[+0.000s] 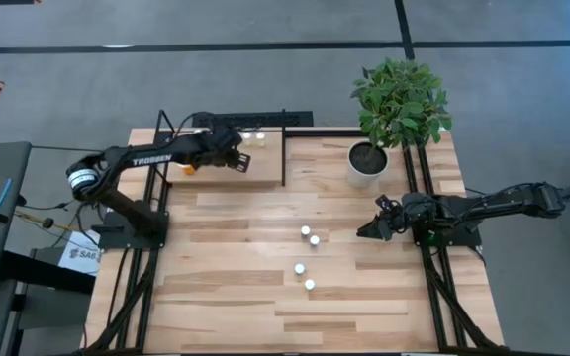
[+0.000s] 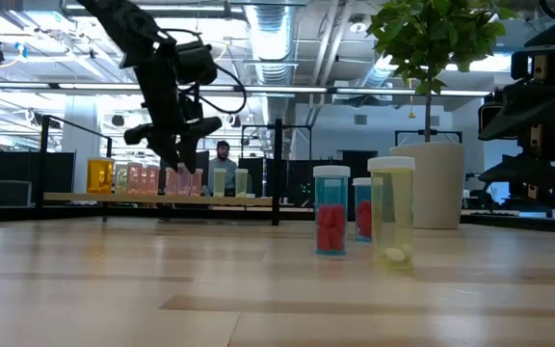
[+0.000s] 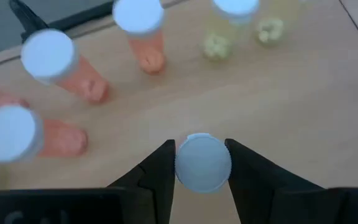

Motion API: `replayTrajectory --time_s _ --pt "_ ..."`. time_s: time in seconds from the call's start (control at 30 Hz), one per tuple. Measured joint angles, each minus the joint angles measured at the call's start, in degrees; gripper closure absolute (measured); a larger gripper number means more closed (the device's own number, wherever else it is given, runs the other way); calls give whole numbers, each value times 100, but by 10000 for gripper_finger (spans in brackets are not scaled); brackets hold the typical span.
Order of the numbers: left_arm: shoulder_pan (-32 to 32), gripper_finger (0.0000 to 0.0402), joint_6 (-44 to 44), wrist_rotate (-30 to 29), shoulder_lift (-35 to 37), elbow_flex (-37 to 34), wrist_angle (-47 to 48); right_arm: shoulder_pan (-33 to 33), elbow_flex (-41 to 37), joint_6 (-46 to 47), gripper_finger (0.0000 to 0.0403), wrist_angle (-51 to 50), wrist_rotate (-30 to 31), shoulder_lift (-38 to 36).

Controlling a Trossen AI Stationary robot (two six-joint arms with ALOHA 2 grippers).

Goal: Pick and place medicine bottles onto shelf by color
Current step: Put the pink pill bottle on the shelf

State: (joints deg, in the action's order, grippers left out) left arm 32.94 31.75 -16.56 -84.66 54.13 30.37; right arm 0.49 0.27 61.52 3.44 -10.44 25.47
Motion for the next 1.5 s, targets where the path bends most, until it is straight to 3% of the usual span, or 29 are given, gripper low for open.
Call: replayTrajectory --time_s 0.37,1.07,1.5 --pt "184 283 -99 -343 -6 -116 -486 0 -2 0 153 0 -1 1" --pt "208 283 505 -537 -170 -224 -435 0 0 0 153 0 -1 2" --pt "208 283 699 -985 -170 -224 -420 0 -2 0 153 0 -2 0"
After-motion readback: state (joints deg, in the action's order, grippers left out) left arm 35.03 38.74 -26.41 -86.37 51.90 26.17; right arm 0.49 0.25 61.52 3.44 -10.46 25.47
